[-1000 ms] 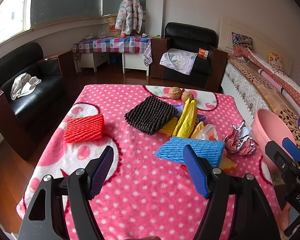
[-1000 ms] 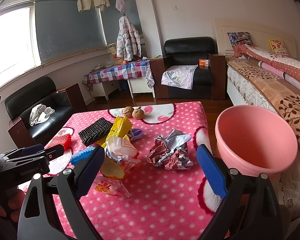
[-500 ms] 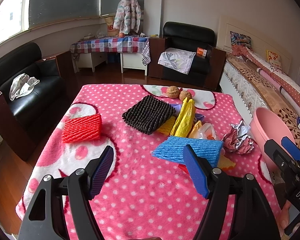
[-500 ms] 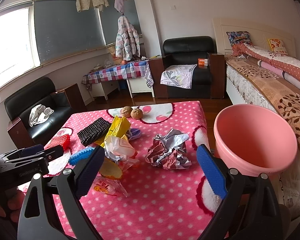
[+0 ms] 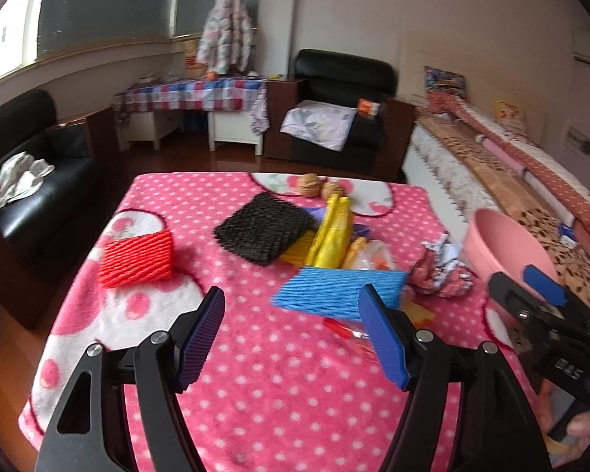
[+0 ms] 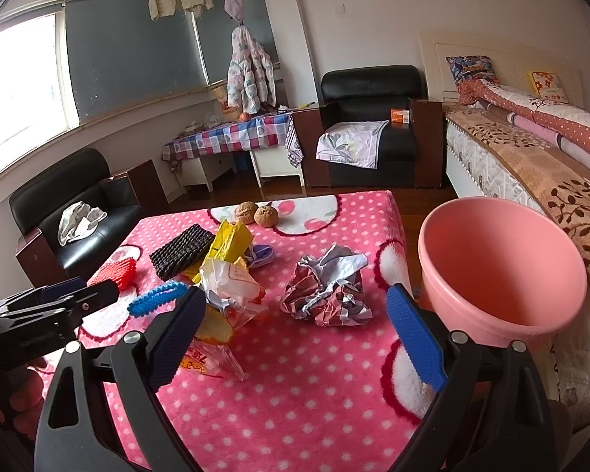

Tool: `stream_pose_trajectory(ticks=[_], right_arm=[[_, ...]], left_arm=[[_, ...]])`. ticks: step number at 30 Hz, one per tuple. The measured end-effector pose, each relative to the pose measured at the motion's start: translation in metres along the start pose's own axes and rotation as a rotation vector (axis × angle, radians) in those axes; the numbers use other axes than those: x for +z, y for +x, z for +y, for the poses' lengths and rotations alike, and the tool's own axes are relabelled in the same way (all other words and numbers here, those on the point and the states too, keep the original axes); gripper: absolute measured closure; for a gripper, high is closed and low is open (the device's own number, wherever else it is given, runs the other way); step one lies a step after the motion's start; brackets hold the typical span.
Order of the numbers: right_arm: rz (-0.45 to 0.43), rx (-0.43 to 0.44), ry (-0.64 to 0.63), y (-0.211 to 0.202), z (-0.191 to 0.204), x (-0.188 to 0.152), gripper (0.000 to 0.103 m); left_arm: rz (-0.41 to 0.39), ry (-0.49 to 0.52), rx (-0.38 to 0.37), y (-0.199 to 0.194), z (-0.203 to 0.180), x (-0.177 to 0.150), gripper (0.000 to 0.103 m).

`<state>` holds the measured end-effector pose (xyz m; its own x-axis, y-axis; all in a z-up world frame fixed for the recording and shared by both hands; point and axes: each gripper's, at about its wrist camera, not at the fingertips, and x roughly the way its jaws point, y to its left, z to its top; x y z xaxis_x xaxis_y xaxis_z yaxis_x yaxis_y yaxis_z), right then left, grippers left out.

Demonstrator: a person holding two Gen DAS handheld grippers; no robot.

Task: Collect trash
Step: 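Grasp the crumpled silver foil with the right gripper and lift it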

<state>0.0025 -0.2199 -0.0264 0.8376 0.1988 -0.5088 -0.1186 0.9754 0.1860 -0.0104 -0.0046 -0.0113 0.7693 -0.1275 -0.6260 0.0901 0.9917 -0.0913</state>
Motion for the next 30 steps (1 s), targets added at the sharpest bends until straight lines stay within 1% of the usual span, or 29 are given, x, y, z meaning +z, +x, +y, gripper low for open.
stream_pose_trajectory(ticks=[3,4,6,10,12,13,15,16,17,18,19,20,24,30], right_arm=[[0.011,0.001,0.006,0.001,-0.001,0.0,0.011],[0.014,0.001,0.009,0.001,-0.002,0.0,0.011],[0.021,0.003,0.017,0.002,-0.003,-0.001,0.011],[0.026,0.01,0.02,0.003,-0.004,-0.001,0.012],[0.03,0.013,0.019,0.003,-0.005,-0.002,0.014],[0.034,0.016,0.021,0.004,-0.006,-0.001,0.015],[0.043,0.02,0.026,0.005,-0.008,-0.001,0.017],[0.045,0.022,0.029,0.005,-0.009,-0.001,0.017],[0.047,0.024,0.031,0.005,-0.01,-0.001,0.018],[0.049,0.025,0.034,0.005,-0.011,-0.001,0.019],[0.049,0.027,0.036,0.005,-0.012,0.0,0.02],[0.05,0.029,0.038,0.006,-0.013,0.0,0.021],[0.066,0.04,0.052,0.009,-0.018,0.0,0.024],[0.1,0.065,0.082,0.019,-0.024,-0.001,0.027]], left_arm=[[0.005,0.008,-0.074,-0.004,-0.004,0.001,0.033],[0.001,0.012,-0.087,-0.005,-0.006,0.001,0.033],[-0.006,0.034,-0.097,-0.005,-0.012,0.002,0.033],[0.007,0.099,-0.098,0.002,-0.027,0.004,0.034],[0.012,0.137,-0.087,0.009,-0.036,0.005,0.042],[0.014,0.152,-0.081,0.012,-0.039,0.006,0.044],[0.027,0.183,-0.061,0.02,-0.044,0.007,0.055],[0.043,0.19,-0.054,0.026,-0.045,0.007,0.058],[0.06,0.187,-0.052,0.031,-0.045,0.006,0.067],[0.077,0.175,-0.051,0.035,-0.043,0.006,0.078],[0.085,0.165,-0.051,0.038,-0.04,0.005,0.084],[0.093,0.151,-0.05,0.04,-0.037,0.005,0.094],[0.101,0.086,-0.052,0.041,-0.02,0.006,0.098],[0.056,0.019,-0.047,0.025,-0.001,0.015,0.098]])
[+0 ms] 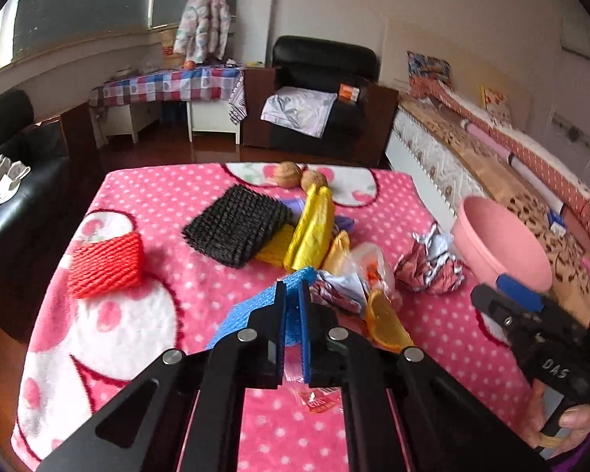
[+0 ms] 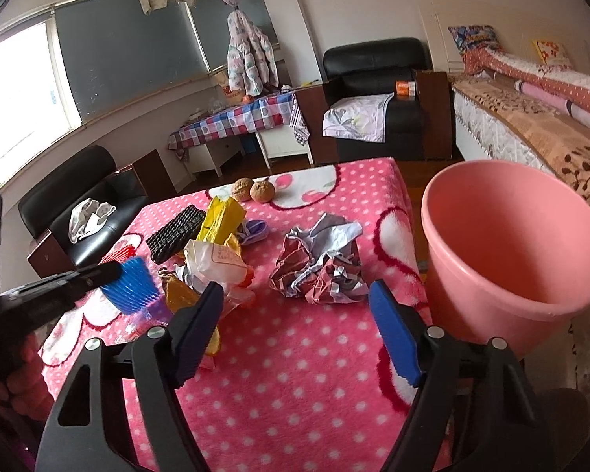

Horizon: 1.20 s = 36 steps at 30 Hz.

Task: Collect trash
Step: 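Grasp the crumpled silver foil with the right gripper and lift it, then carry the foil over the pink bucket and open the right gripper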

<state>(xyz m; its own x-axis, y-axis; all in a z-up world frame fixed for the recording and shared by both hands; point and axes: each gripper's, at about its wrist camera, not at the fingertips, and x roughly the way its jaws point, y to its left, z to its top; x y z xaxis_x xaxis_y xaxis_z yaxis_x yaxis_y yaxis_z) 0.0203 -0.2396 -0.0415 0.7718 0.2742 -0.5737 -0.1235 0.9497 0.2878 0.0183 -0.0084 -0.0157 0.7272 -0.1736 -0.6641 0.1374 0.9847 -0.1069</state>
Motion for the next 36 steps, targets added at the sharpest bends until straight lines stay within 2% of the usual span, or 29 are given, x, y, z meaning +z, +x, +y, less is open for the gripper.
stream_pose_trajectory(ticks=[8,13,16,18,19,20,21,24,30,33,36], right_arm=[[0.019,0.006,0.071,0.007,-0.018,0.009,0.033],[0.084,0.018,0.115,0.027,-0.029,0.021,0.035],[0.133,-0.002,0.106,0.044,-0.031,0.023,0.046],[0.19,0.02,0.145,0.058,-0.037,0.023,0.061],[0.202,0.019,0.159,0.062,-0.038,0.022,0.065],[0.217,0.018,0.176,0.065,-0.041,0.022,0.075],[0.222,0.027,0.184,0.066,-0.043,0.021,0.078],[0.207,0.052,0.184,0.061,-0.044,0.022,0.086],[0.131,0.077,0.181,0.036,-0.045,0.028,0.088],[0.063,0.06,0.19,0.015,-0.052,0.036,0.088],[0.01,0.024,0.216,-0.002,-0.066,0.043,0.088]], left_arm=[[-0.053,-0.033,-0.039,-0.017,0.011,0.014,0.098],[-0.061,-0.034,-0.062,-0.019,0.009,0.017,0.098],[-0.054,-0.036,-0.072,-0.018,0.009,0.019,0.098],[-0.053,-0.039,-0.076,-0.018,0.009,0.02,0.098],[-0.053,-0.042,-0.079,-0.018,0.009,0.021,0.098],[-0.054,-0.043,-0.081,-0.019,0.009,0.022,0.098],[-0.056,-0.042,-0.082,-0.019,0.008,0.023,0.098],[-0.059,-0.038,-0.089,-0.02,0.005,0.027,0.098],[-0.071,-0.014,-0.13,-0.021,-0.015,0.039,0.098],[-0.09,0.016,-0.172,-0.024,-0.033,0.049,0.098],[-0.1,0.051,-0.245,-0.024,-0.059,0.061,0.098]])
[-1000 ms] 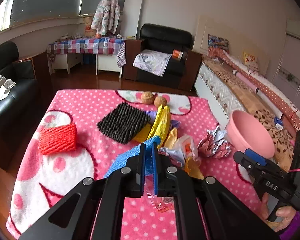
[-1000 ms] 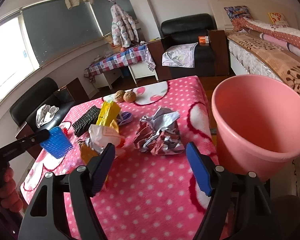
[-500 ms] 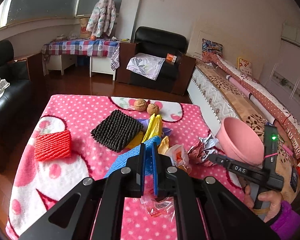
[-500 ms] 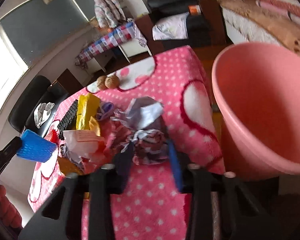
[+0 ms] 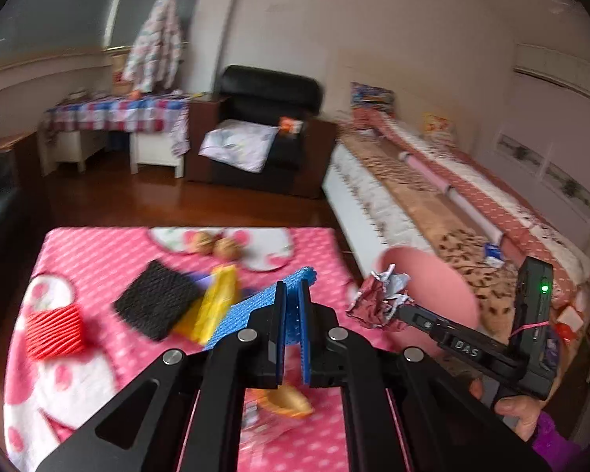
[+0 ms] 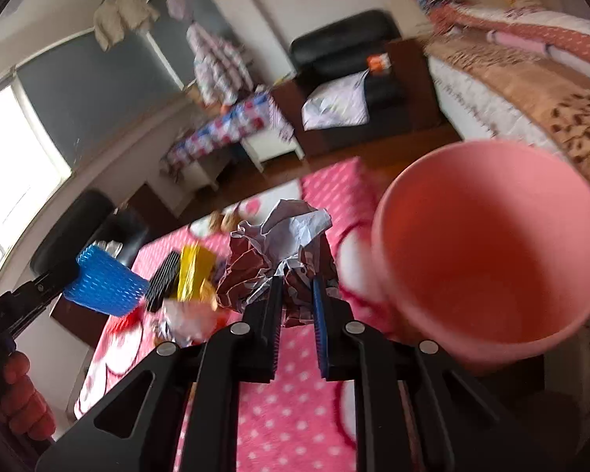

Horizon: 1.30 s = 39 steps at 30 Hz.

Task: Collect trash
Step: 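Carry the foil over the pink bucket and open the right gripper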

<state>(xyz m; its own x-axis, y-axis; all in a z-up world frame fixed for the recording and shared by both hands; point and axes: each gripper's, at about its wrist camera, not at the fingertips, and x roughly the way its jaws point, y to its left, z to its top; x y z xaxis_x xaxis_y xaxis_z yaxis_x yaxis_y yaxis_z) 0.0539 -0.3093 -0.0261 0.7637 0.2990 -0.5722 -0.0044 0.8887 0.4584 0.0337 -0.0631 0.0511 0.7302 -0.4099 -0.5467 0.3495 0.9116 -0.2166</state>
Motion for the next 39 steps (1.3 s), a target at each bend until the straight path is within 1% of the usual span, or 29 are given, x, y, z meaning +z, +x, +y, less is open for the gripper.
stream_pose_trajectory(ticks=[6,8,12,14,18,21,28,31,34,36,38,39], right_arm=[[-0.076,-0.101,0.087,-0.029,-0.039,0.01,0.088],[-0.087,-0.122,0.115,-0.034,-0.051,0.013,0.088],[-0.111,-0.197,0.155,-0.045,-0.076,0.017,0.088],[-0.11,-0.221,0.162,-0.048,-0.085,0.015,0.088],[-0.098,-0.258,0.181,-0.044,-0.098,0.017,0.088],[-0.079,-0.275,0.194,-0.04,-0.105,0.014,0.088],[-0.063,-0.301,0.214,-0.037,-0.12,0.012,0.088],[-0.063,-0.309,0.22,-0.036,-0.123,0.013,0.088],[-0.062,-0.316,0.228,-0.036,-0.124,0.012,0.088],[-0.06,-0.314,0.233,-0.037,-0.124,0.012,0.087],[-0.06,-0.31,0.235,-0.037,-0.124,0.012,0.086],[-0.061,-0.31,0.234,-0.037,-0.123,0.012,0.086]], left_arm=[[0.002,0.07,-0.119,0.02,-0.054,0.016,0.098],[0.014,0.094,-0.163,0.031,-0.074,0.019,0.098],[0.037,0.132,-0.225,0.053,-0.111,0.021,0.098],[0.062,0.148,-0.26,0.069,-0.13,0.02,0.098],[0.125,0.173,-0.285,0.105,-0.156,0.014,0.098],[0.164,0.181,-0.289,0.124,-0.165,0.007,0.098],[0.222,0.177,-0.272,0.158,-0.171,-0.002,0.098],[0.233,0.157,-0.259,0.164,-0.165,0.0,0.097],[0.237,0.143,-0.253,0.165,-0.161,0.0,0.085],[0.231,0.141,-0.247,0.165,-0.16,0.001,0.071],[0.22,0.142,-0.24,0.163,-0.158,0.002,0.067],[0.216,0.142,-0.239,0.161,-0.158,0.002,0.063]])
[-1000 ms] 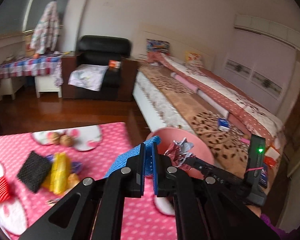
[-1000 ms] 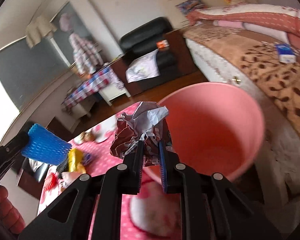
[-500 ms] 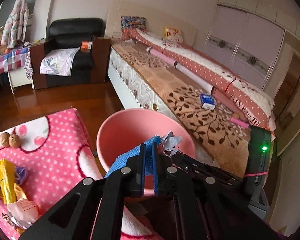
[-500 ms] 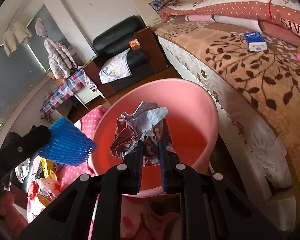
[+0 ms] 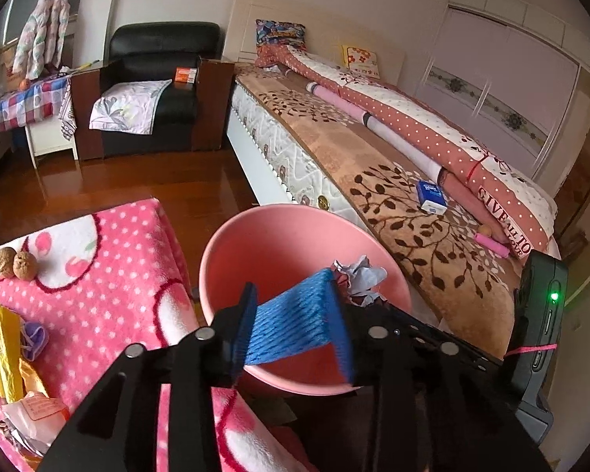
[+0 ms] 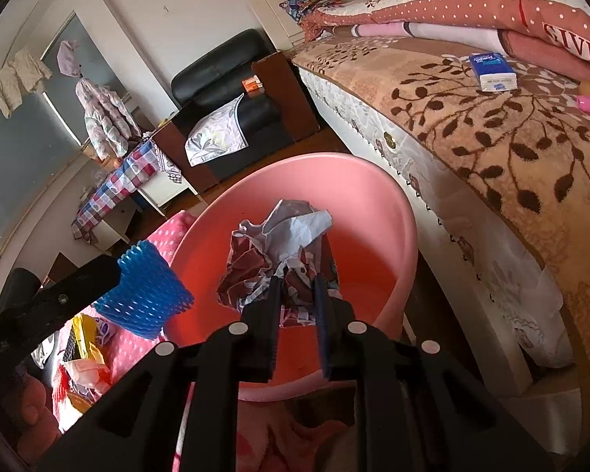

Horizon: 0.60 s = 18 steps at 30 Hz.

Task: Collect trash
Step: 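Carry the foil over the pink bucket and open the right gripper, then grasp the orange peel with the right gripper while the left grasps a clear wrapper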

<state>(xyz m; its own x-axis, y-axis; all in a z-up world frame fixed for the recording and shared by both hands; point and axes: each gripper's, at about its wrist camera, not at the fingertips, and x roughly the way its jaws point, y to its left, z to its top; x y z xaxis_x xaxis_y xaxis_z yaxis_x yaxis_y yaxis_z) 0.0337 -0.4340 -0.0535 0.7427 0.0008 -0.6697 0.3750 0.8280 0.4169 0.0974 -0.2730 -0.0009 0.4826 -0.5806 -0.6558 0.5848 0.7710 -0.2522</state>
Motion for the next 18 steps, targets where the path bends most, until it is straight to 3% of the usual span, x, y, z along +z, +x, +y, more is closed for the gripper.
stream_pose_trajectory(ticks=[5,9,18], right_arm=[[-0.005,-0.012,0.0,-0.002,0.002,0.0,0.078],[-0.019,-0.01,-0.013,-0.007,0.005,0.0,0.066],[-0.043,0.002,-0.019,-0.017,0.012,0.001,0.064]], left_arm=[[-0.018,0.006,0.005,-0.008,0.0,0.0,0.051],[-0.037,0.01,0.006,-0.016,0.0,0.001,0.048],[-0.095,-0.009,0.004,-0.046,0.001,0.004,0.047]])
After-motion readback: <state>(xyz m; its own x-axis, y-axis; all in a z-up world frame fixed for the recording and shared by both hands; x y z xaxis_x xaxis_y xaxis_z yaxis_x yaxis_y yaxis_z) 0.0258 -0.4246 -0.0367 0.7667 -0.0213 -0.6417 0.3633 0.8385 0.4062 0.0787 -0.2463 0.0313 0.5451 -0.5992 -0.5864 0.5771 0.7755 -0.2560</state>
